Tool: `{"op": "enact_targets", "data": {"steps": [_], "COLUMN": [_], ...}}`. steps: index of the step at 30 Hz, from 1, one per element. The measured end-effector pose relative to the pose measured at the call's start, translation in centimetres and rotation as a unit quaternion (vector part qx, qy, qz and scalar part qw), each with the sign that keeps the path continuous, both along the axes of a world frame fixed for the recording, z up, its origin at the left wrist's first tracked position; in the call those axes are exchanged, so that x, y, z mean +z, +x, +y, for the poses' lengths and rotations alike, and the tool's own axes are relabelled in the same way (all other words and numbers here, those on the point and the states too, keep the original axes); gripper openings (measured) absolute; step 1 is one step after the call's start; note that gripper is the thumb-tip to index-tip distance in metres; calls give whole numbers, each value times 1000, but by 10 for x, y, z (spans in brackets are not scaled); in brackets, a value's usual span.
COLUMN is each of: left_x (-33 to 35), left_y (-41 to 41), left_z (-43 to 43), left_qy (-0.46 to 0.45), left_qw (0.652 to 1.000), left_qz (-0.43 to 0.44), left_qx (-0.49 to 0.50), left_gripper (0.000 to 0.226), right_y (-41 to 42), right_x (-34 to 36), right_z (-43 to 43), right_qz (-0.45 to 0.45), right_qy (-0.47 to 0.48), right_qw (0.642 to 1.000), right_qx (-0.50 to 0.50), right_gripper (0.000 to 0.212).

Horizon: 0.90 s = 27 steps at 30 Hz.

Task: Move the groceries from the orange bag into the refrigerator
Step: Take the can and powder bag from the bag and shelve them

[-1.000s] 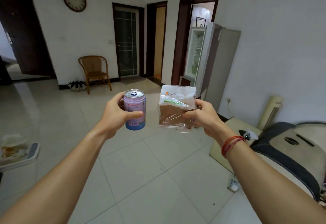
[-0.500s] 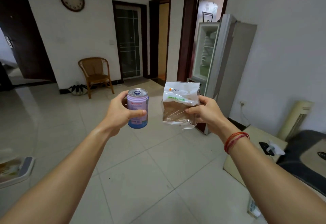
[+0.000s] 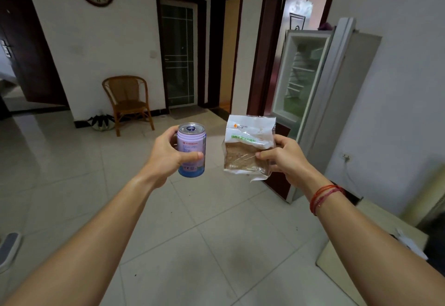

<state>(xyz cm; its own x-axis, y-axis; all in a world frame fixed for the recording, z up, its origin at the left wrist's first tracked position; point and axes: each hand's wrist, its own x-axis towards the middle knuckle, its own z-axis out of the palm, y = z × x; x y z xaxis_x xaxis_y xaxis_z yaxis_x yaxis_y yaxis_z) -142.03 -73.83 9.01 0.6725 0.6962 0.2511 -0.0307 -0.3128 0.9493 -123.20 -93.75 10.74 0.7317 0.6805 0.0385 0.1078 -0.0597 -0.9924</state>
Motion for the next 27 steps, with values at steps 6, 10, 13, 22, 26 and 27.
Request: {"op": "enact_targets", "data": {"steps": [6,10,13,22,26,27], "left_x": [-10,-10,-9,-9,-17,-19], "left_y": [64,109,142,241,293,306], "left_z": [86,151,197,302,342,351], "left_qy": [-4,4,-4,-22,-23,-23], "left_qw": [1000,999,999,996,995,995], "left_qz": [7,0,7,16,20,22], "left_qx": [-14,-37,-53,-83,-91,-92], "left_gripper": [71,73,76,79,76,75], "right_y": [56,95,122,208,258,271], "right_x": [-14,-19,-19,-20,-26,-27], "right_z": [80,139,181,277,315,324], "right_qz": [13,1,13,18,18,18], "right_qy": [-6,-10,-11,-14,-14,-14], "right_qw": [1000,999,998,996,996,996], "right_qx": [-7,-37,-54,-83,-91,-91], "right_gripper": [40,38,39,40,41,41]}}
